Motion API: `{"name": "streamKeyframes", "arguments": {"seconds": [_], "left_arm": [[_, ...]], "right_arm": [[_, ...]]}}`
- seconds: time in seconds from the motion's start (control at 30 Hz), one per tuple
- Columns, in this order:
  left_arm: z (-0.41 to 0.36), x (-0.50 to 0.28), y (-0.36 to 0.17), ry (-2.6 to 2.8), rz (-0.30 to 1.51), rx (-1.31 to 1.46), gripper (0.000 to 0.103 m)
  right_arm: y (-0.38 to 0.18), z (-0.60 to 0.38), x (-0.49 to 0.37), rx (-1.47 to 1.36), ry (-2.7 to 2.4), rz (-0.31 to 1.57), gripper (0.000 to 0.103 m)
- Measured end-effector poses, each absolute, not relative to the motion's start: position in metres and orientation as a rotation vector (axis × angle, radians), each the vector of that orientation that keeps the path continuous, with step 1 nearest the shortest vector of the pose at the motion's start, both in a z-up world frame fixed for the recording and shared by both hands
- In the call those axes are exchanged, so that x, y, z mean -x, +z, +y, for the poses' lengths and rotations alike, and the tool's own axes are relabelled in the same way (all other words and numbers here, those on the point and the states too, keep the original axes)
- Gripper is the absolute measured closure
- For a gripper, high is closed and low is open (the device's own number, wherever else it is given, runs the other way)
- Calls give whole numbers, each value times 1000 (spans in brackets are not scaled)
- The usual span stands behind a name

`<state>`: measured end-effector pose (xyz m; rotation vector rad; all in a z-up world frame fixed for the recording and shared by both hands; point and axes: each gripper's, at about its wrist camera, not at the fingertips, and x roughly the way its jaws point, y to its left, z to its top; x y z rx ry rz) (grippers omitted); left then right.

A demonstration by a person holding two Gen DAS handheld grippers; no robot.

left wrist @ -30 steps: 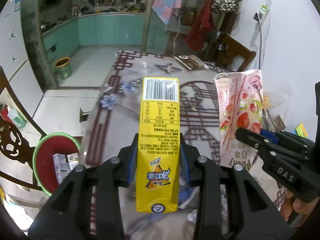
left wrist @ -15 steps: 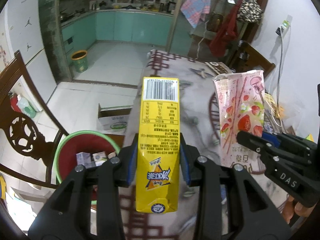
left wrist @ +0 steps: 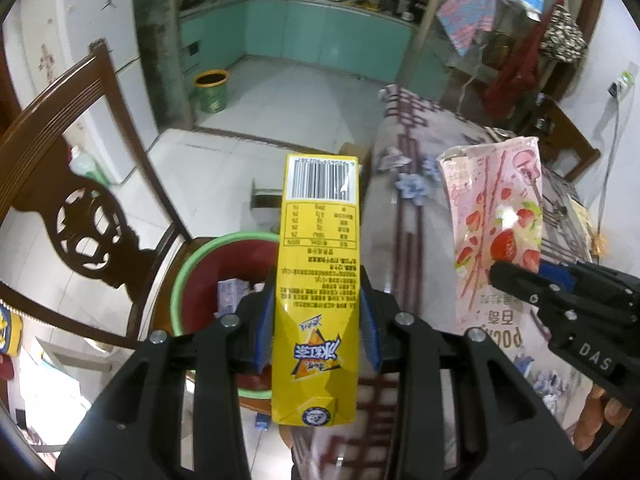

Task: Collect trash
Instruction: 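Carry the snack bag and juice box over the red bucket, then open both tools to drop the snack bag and juice box into the bucket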

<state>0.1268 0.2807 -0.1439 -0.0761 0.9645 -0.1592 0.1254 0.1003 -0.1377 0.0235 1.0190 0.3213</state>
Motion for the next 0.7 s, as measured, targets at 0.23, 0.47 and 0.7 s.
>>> {"name": "streamKeyframes", "arguments": {"seconds": [0.23, 0.47, 0.7], "left_arm": [[310, -132, -152, -117, 981, 96, 68], [332, -138, -157, -81, 987, 110, 68], [347, -139, -162, -38, 992, 116, 68]], "right_arm": [[-145, 138, -139, 18, 379, 1040, 81], [-157, 170, -151, 46, 434, 1066, 80], [-168, 185, -156, 73, 455, 1081, 79]]}}
